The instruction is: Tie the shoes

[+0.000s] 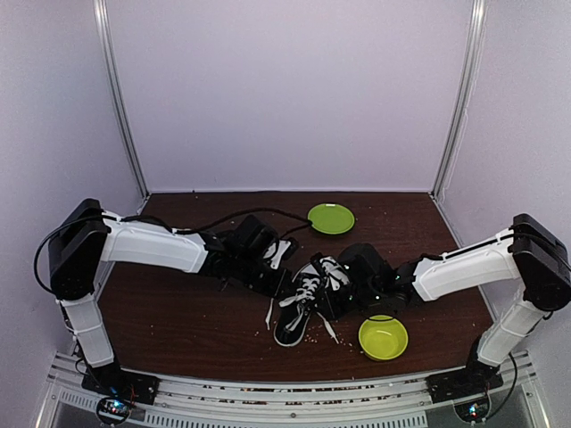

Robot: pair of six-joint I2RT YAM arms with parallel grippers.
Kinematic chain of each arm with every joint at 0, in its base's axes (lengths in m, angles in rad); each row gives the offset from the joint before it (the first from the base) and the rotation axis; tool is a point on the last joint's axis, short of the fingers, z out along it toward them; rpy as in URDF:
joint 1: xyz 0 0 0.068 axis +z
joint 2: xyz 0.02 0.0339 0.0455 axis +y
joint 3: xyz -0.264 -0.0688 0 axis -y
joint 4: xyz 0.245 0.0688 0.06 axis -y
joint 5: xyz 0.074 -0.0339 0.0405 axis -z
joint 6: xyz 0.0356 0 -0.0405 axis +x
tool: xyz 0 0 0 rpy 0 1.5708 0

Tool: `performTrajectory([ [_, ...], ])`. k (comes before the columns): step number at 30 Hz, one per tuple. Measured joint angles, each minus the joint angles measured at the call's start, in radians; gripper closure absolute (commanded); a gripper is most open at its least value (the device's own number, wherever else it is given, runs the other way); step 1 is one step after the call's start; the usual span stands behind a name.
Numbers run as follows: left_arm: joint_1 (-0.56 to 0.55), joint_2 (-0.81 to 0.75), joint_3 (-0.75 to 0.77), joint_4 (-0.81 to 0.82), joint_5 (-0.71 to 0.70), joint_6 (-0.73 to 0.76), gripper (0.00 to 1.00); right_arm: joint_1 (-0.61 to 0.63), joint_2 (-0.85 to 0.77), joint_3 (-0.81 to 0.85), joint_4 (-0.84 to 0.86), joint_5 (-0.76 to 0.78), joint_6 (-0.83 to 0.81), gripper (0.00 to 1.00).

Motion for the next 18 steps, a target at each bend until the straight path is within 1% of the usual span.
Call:
performTrajectory([
  [6,0.0,-0.01,-0.038,0.068,0.001,-0.005,1.0,0.0,-0.016,0.015,-0.04,0.024,0.0,1.0],
  [18,0.0,-0.076,-0.098,0.176,0.0,-0.006,1.0,0.0,-0.01,0.127,-0.08,0.04,-0.001,1.0],
])
